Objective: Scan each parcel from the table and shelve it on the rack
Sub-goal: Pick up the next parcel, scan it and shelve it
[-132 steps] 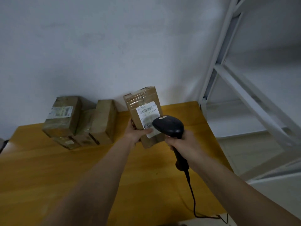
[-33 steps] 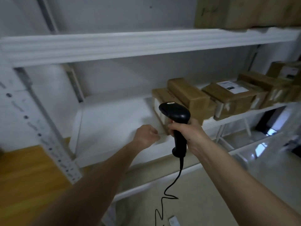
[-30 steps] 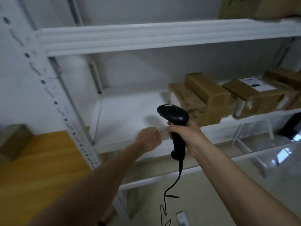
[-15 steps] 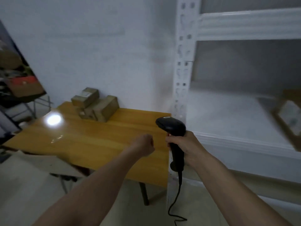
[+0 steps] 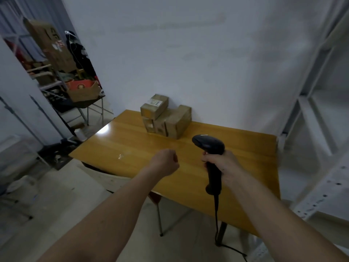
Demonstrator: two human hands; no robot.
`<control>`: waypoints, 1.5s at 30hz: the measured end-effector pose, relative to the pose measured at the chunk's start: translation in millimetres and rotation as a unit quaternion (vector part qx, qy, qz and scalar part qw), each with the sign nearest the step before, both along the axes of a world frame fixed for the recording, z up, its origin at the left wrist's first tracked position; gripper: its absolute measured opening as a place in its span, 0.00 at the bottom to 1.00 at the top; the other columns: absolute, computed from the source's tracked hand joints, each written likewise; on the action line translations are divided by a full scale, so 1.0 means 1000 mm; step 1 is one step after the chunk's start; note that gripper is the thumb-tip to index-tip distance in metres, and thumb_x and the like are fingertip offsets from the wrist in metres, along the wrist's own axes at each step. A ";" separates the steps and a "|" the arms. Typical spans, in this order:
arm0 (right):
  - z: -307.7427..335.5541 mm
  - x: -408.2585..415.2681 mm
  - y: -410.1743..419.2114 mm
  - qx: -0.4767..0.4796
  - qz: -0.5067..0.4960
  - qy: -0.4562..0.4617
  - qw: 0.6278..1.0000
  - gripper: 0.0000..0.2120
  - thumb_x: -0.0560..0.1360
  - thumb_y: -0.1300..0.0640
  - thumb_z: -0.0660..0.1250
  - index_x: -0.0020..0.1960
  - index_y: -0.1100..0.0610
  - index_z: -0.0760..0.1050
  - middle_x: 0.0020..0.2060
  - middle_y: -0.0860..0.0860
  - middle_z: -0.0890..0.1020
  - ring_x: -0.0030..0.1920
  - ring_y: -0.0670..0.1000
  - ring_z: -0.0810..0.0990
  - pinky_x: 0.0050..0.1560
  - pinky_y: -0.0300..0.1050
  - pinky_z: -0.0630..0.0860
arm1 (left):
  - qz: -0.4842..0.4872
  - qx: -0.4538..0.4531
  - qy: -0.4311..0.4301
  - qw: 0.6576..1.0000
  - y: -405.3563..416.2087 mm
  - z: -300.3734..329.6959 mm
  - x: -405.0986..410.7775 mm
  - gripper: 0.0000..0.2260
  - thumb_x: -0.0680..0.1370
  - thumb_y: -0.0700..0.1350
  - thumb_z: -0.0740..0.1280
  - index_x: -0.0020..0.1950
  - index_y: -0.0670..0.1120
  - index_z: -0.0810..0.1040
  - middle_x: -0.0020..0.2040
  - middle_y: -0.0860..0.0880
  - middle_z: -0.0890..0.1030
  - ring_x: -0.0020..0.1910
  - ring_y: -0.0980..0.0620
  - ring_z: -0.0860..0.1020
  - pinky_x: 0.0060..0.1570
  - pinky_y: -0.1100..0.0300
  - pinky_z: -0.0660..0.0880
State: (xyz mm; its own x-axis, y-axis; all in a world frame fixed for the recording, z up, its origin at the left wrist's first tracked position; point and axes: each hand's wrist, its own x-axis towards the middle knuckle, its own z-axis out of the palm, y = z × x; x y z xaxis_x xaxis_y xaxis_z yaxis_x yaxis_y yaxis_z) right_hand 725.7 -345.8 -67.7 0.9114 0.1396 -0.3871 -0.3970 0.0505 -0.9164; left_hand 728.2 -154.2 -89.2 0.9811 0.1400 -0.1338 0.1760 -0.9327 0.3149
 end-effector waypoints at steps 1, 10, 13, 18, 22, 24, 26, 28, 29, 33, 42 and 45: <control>0.000 0.005 0.010 -0.002 0.000 0.006 1.000 0.07 0.69 0.69 0.71 0.46 0.66 0.78 0.36 0.59 0.79 0.38 0.57 0.78 0.42 0.51 0.75 | 0.003 -0.003 0.006 1.000 0.012 -0.003 0.005 0.06 0.77 0.46 0.67 0.52 0.47 0.78 0.52 0.48 0.80 0.48 0.50 0.77 0.44 0.57 0.75; -0.009 0.070 0.073 -0.023 0.003 0.034 0.999 0.06 0.68 0.69 0.71 0.45 0.66 0.79 0.34 0.59 0.78 0.36 0.56 0.77 0.39 0.49 0.74 | 0.031 -0.033 0.052 0.998 0.076 -0.034 0.073 0.21 0.77 0.50 0.69 0.68 0.47 0.70 0.64 0.46 0.73 0.60 0.47 0.74 0.53 0.55 0.74; -0.012 0.105 0.085 -0.026 -0.001 0.038 0.999 0.07 0.69 0.68 0.71 0.47 0.66 0.79 0.33 0.58 0.78 0.34 0.55 0.77 0.38 0.48 0.75 | 0.039 -0.022 0.067 0.997 0.087 -0.040 0.111 0.26 0.77 0.51 0.69 0.71 0.47 0.66 0.68 0.44 0.68 0.64 0.44 0.71 0.58 0.52 0.72; -0.020 0.168 0.094 -0.021 -0.018 0.053 0.998 0.08 0.68 0.67 0.73 0.47 0.65 0.79 0.32 0.57 0.79 0.31 0.53 0.77 0.35 0.45 0.75 | 0.038 0.006 0.100 0.994 0.095 -0.041 0.187 0.33 0.75 0.52 0.72 0.74 0.45 0.62 0.71 0.42 0.63 0.71 0.40 0.62 0.66 0.49 0.66; -0.034 0.210 0.096 -0.027 -0.011 0.081 0.996 0.06 0.68 0.67 0.73 0.44 0.64 0.80 0.32 0.57 0.79 0.33 0.53 0.78 0.37 0.46 0.75 | 0.053 0.007 0.106 0.993 0.098 -0.044 0.247 0.37 0.74 0.52 0.73 0.76 0.43 0.58 0.73 0.41 0.60 0.73 0.39 0.59 0.68 0.49 0.63; -0.042 0.230 0.098 -0.031 -0.015 0.094 0.995 0.05 0.68 0.67 0.72 0.42 0.63 0.80 0.33 0.57 0.78 0.35 0.54 0.78 0.40 0.48 0.76 | 0.054 0.012 0.106 0.993 0.099 -0.052 0.270 0.39 0.73 0.53 0.74 0.76 0.42 0.57 0.73 0.40 0.60 0.74 0.39 0.58 0.70 0.49 0.61; -0.048 0.248 0.099 -0.046 -0.027 0.115 0.992 0.04 0.68 0.67 0.72 0.42 0.63 0.80 0.33 0.58 0.79 0.35 0.55 0.78 0.41 0.49 0.76 | 0.061 0.009 0.114 0.992 0.099 -0.062 0.288 0.42 0.72 0.53 0.75 0.77 0.43 0.55 0.75 0.39 0.57 0.75 0.39 0.55 0.71 0.48 0.60; -0.053 0.262 0.101 -0.053 -0.034 0.130 0.989 0.05 0.68 0.67 0.72 0.43 0.64 0.79 0.33 0.58 0.79 0.34 0.55 0.79 0.40 0.48 0.76 | 0.069 0.001 0.123 0.990 0.100 -0.073 0.303 0.44 0.71 0.54 0.75 0.77 0.43 0.53 0.75 0.40 0.56 0.74 0.39 0.55 0.70 0.48 0.61; -0.056 0.268 0.101 -0.050 -0.036 0.135 0.989 0.06 0.68 0.67 0.72 0.45 0.64 0.79 0.34 0.58 0.79 0.34 0.55 0.79 0.39 0.47 0.76 | 0.073 0.000 0.124 0.990 0.100 -0.078 0.312 0.44 0.70 0.54 0.76 0.77 0.43 0.54 0.75 0.40 0.56 0.74 0.39 0.55 0.70 0.48 0.62; -0.069 0.286 0.099 -0.040 -0.069 0.154 0.985 0.08 0.68 0.67 0.73 0.47 0.64 0.80 0.36 0.57 0.81 0.37 0.55 0.80 0.43 0.49 0.78 | 0.079 -0.013 0.117 0.990 0.096 -0.098 0.349 0.45 0.68 0.55 0.77 0.76 0.42 0.56 0.74 0.41 0.58 0.74 0.41 0.57 0.69 0.48 0.63; -0.101 0.294 0.085 0.001 -0.122 0.188 0.975 0.09 0.69 0.68 0.72 0.48 0.65 0.79 0.40 0.58 0.80 0.38 0.55 0.78 0.43 0.50 0.76 | 0.124 0.035 0.089 0.988 0.088 -0.134 0.404 0.46 0.68 0.59 0.74 0.76 0.39 0.55 0.72 0.37 0.61 0.72 0.37 0.60 0.71 0.44 0.61; -0.108 0.294 0.083 0.009 -0.140 0.198 0.970 0.09 0.69 0.68 0.73 0.48 0.65 0.79 0.39 0.58 0.80 0.38 0.55 0.79 0.42 0.50 0.76 | 0.140 0.033 0.091 0.985 0.093 -0.136 0.411 0.43 0.70 0.58 0.73 0.75 0.40 0.57 0.72 0.38 0.62 0.71 0.38 0.60 0.69 0.44 0.61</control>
